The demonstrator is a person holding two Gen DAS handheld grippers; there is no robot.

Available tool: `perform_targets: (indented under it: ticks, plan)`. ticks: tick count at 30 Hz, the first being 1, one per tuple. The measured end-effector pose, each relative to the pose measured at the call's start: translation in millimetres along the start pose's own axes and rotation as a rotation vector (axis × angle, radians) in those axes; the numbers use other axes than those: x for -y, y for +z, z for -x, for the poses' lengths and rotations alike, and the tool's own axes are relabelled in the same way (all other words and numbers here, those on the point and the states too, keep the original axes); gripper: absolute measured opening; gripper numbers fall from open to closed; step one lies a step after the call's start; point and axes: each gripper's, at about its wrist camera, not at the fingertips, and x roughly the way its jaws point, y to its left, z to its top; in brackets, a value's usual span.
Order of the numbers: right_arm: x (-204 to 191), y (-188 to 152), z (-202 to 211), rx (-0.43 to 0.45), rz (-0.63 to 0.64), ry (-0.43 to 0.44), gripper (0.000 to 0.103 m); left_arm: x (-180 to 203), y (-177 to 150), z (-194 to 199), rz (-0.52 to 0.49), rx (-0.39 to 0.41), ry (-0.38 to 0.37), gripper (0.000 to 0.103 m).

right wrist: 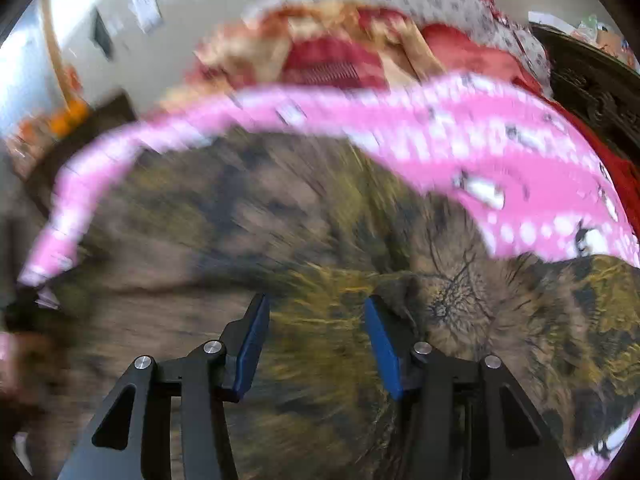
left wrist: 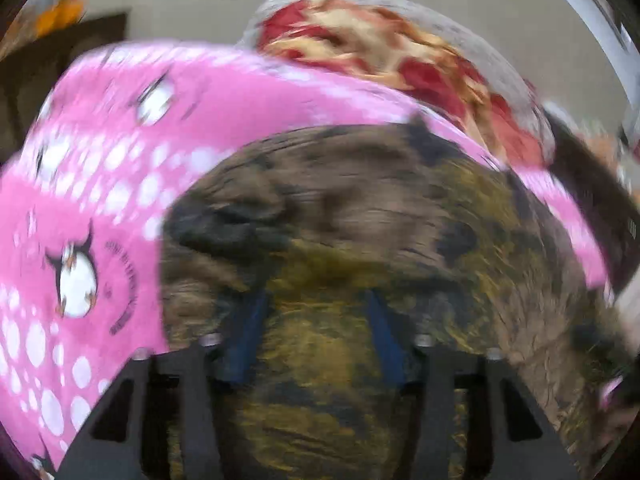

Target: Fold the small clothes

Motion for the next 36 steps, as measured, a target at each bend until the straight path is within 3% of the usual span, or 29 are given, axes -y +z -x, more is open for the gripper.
perform_targets:
  ticks: [4, 7, 9, 10, 12, 14, 15, 18, 20, 22, 27, 29, 30, 31, 34, 36]
  plan:
    - [5.2, 7.9, 14.9, -0.019, -0.033, 0.046, 0.054, -0.9, -1.4, 1.3, -0.004, 0.008, -0.001, 0.04]
    - [14.4, 8.6, 63.7, 0.031, -0.008, 0.031, 0.055, 1.4, -1.1, 0.5, -0.017, 0.005, -0.004, 0.046]
    - [39.2, 5.1, 103.0, 0.075, -0.012, -0.041, 0.058, 9.2, 0.7, 4.9, -0.065, -0.01, 0.014, 0.047]
    - [68.1, 0.4, 126.7, 0.078, -0.049, -0.126, 0.064, 14.1, 3.0, 8.9, -0.091, -0.013, 0.03, 0.05]
    - [117.7, -8.7, 155.2, 0.076, -0.158, -0.235, 0.066, 21.8, -0.1, 27.9, -0.117, 0.004, 0.042, 0.061]
    - [176.1, -20.8, 175.5, 0.065, -0.317, -0.27, 0.067, 30.3, -8.3, 48.1, -0.132, 0.026, 0.006, 0.08]
    - [206.5, -30.5, 183.1, 0.065, -0.416, -0.255, 0.067, 35.9, -15.9, 56.2, -0.153, 0.033, -0.027, 0.083]
    - [288.8, -65.5, 180.3, 0.075, -0.768, -0.062, 0.067, 46.7, -40.5, 58.1, -0.194, 0.005, -0.091, 0.085]
    - [317.1, -87.1, 169.2, 0.084, -0.938, -0.052, 0.067, 47.4, -57.7, 45.8, -0.211, -0.031, -0.096, 0.085]
    - [335.7, -103.7, 152.0, 0.103, -1.055, 0.002, 0.067, 46.2, -63.1, 37.6, -0.208, -0.055, -0.087, 0.087]
    - [364.4, -115.2, 129.1, 0.218, -1.191, 0.129, 0.069, 45.4, -63.3, 37.0, -0.198, -0.056, -0.102, 0.091]
    - [365.5, -111.7, 126.0, 0.242, -1.178, 0.135, 0.063, 46.3, -64.1, 37.5, -0.206, -0.056, -0.091, 0.091]
    - [360.3, -105.6, 127.6, 0.243, -1.14, 0.098, 0.045, 48.2, -64.1, 35.7, -0.209, -0.057, -0.088, 0.091]
    - [357.4, -101.3, 132.2, 0.256, -1.107, 0.058, 0.009, 49.3, -63.6, 35.2, -0.211, -0.057, -0.084, 0.091]
    - [336.6, -72.9, 173.7, 0.36, -0.926, -0.082, 0.006, 47.7, -62.2, 34.3, -0.211, -0.058, -0.084, 0.091]
    - [315.2, -45.1, 206.5, 0.407, -0.816, -0.119, 0.006, 47.5, -63.0, 35.0, -0.212, -0.057, -0.083, 0.091]
